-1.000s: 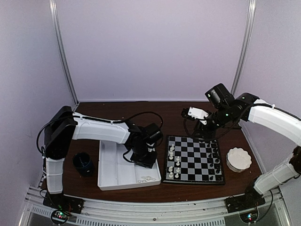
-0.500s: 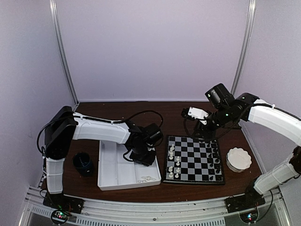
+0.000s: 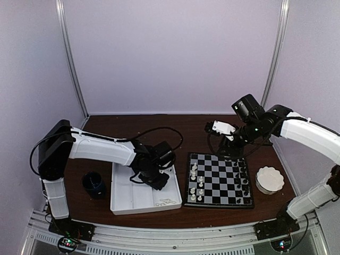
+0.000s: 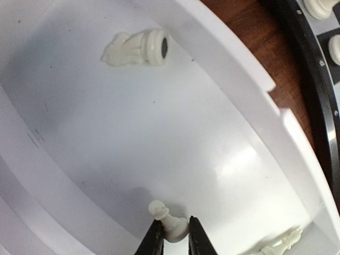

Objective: Set up the chess pieces on the board
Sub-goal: Pick up the pawn from the storage box.

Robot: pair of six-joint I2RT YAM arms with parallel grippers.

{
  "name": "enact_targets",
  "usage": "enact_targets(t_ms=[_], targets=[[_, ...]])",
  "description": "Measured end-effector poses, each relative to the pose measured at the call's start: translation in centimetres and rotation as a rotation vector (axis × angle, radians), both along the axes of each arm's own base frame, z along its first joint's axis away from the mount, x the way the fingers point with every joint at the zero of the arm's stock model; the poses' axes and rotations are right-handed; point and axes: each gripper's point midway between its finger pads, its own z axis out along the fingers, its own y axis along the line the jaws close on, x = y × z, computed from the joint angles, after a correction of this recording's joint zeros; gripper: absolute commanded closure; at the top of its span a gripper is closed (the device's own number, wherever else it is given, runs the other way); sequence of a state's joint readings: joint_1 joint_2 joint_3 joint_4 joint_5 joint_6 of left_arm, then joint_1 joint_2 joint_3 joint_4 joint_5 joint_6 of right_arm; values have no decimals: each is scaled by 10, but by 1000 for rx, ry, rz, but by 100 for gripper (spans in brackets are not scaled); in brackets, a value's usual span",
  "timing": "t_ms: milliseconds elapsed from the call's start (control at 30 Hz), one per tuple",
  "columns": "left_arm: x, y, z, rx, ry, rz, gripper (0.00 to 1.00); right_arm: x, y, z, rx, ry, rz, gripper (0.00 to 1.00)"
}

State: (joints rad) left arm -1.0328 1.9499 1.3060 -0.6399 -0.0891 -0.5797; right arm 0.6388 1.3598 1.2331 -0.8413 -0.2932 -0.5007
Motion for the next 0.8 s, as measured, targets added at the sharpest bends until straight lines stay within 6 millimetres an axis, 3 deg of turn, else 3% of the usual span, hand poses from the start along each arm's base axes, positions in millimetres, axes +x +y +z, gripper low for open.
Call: enact_targets(t_ms=[167,467,600,800], targets=[[0,6,15,-59,-31,-63,83,0,2,1,10,8,5,63],[-8,-5,33,-256,-71,-187,82,-7,18,-5,61,94,42,63],[-16,-6,49,-364,-125,-256,82,-11,41,-8,133,223,74,62],[-16,-15,98,-516,-279,-350,82,-10,91,-24,249,534,109,62]])
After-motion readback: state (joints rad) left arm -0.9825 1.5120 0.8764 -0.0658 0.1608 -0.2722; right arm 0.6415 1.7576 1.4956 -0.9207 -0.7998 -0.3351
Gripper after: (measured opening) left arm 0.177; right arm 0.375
